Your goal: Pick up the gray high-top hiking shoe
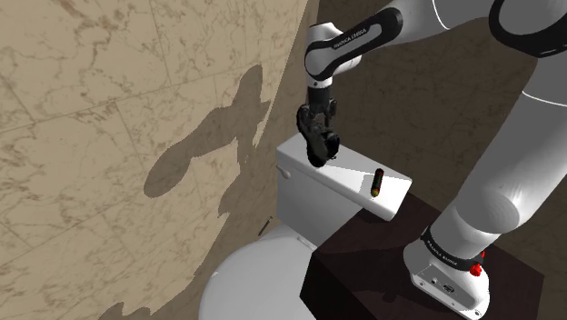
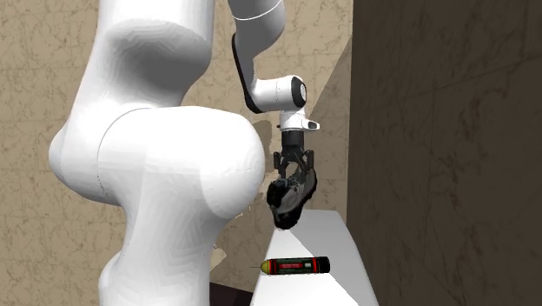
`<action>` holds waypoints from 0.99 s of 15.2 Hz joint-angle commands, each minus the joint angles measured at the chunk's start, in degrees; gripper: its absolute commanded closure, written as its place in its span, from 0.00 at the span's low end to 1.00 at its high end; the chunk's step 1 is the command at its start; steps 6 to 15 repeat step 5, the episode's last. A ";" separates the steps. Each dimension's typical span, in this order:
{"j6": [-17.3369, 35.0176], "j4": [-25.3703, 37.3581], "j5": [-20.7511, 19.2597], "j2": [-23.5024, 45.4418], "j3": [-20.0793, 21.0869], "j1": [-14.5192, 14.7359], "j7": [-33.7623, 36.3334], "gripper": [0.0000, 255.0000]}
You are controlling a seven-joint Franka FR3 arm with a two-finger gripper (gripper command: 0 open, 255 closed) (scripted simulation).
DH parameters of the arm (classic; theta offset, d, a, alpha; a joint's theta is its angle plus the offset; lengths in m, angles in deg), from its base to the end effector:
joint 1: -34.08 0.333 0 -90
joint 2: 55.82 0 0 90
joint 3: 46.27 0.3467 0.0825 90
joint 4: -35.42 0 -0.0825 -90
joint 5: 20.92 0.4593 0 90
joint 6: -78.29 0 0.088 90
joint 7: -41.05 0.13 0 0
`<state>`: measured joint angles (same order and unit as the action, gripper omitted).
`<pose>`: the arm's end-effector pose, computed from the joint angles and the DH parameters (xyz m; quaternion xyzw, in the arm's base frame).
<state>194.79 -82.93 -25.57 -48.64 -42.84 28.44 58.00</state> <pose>0.6129 -0.0301 0.3250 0.9858 -0.1451 -0.0738 0.0408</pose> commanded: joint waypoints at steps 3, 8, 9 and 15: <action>-2.97 1.59 0.20 -1.48 0.04 0.00 -0.28 1.00; -3.08 1.65 0.21 -1.53 0.04 0.00 -0.29 1.00; -3.08 1.65 0.21 -1.53 0.04 0.00 -0.29 1.00; -3.08 1.65 0.21 -1.53 0.04 0.00 -0.29 1.00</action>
